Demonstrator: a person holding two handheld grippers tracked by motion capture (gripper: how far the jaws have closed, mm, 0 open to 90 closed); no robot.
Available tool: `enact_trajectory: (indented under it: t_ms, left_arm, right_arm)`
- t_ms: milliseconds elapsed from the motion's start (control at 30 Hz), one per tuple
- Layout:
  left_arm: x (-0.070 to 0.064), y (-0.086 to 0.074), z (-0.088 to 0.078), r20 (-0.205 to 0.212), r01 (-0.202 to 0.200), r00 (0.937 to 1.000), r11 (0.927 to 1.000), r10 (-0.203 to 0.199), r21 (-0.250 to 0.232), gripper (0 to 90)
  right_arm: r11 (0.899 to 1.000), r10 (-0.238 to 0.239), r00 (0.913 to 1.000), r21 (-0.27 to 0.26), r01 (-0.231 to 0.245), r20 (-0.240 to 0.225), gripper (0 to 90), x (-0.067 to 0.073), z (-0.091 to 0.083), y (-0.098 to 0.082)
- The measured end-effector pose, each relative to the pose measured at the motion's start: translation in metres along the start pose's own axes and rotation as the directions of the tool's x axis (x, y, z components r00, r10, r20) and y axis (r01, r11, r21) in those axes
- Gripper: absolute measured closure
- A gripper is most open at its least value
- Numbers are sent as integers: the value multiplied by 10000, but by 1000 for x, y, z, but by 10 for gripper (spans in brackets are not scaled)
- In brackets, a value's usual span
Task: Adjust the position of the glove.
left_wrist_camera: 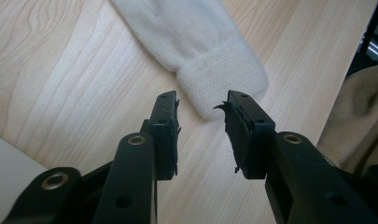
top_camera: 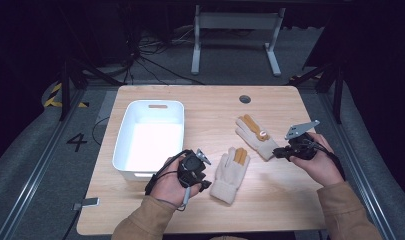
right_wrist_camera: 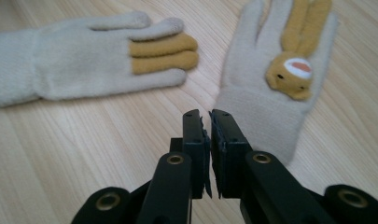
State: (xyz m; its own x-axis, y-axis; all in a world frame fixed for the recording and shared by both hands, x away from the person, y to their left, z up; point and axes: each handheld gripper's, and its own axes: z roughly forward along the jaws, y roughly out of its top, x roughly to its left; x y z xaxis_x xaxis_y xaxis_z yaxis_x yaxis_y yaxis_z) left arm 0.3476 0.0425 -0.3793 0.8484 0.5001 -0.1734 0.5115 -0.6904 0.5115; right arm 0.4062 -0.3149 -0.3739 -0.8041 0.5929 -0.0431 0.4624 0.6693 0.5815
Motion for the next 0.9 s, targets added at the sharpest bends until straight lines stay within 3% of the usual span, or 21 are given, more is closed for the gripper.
enact_trajectory:
  t_ms: [200,333,400,567,900]
  left_arm:
    - [-1,0,-1,169,89,9998,9999,-86,-144,659]
    - [-3,1,-2,438,-116,9990,9998,123,-177,664]
    - [-6,3,-2,591,-232,9979,9994,247,-263,670]
    - [-12,0,-1,824,-399,9956,9980,439,-496,712]
    - [-16,-13,2,668,15,9978,9979,28,-645,775]
  right_arm:
    - [9994,212,9995,-285,-219,-225,834,-1,-2,0]
    - [9982,284,9988,-523,-305,-407,836,3,-3,2]
    - [9972,188,9973,-715,-239,-713,831,7,-2,5]
    - [9966,74,9967,-811,-141,-813,825,9,4,10]
    - [9965,146,9941,-798,-232,-1071,789,9,23,26]
